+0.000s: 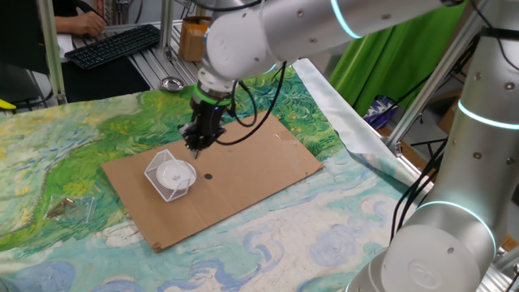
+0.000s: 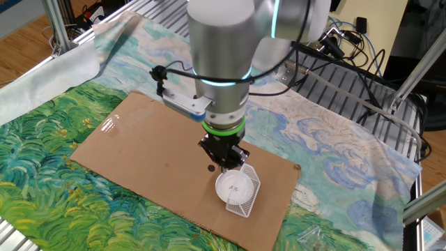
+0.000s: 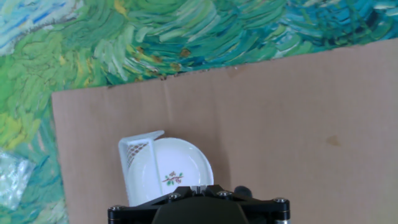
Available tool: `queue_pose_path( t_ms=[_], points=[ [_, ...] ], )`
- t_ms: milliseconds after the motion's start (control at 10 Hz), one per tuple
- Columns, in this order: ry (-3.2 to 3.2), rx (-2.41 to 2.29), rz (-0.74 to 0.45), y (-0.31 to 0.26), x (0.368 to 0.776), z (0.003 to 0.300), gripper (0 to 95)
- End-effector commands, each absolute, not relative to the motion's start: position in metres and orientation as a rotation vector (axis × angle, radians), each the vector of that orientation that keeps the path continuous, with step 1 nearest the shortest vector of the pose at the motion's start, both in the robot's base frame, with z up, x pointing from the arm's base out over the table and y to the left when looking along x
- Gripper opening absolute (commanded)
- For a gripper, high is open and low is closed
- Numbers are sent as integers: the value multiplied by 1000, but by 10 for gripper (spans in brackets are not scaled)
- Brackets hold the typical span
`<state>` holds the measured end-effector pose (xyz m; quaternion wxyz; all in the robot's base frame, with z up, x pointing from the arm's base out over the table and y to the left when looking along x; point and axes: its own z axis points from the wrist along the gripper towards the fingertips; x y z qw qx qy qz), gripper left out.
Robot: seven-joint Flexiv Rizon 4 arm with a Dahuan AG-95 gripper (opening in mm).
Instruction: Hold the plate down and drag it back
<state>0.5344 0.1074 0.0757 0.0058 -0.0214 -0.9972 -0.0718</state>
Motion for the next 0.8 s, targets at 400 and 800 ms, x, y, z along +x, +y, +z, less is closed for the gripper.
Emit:
queue_pose_path(
  t_ms=[400, 800],
  points=[
    [-3092, -96, -209, 107, 534, 77, 0],
    [-3073, -154, -192, 106, 534, 77, 0]
  ],
)
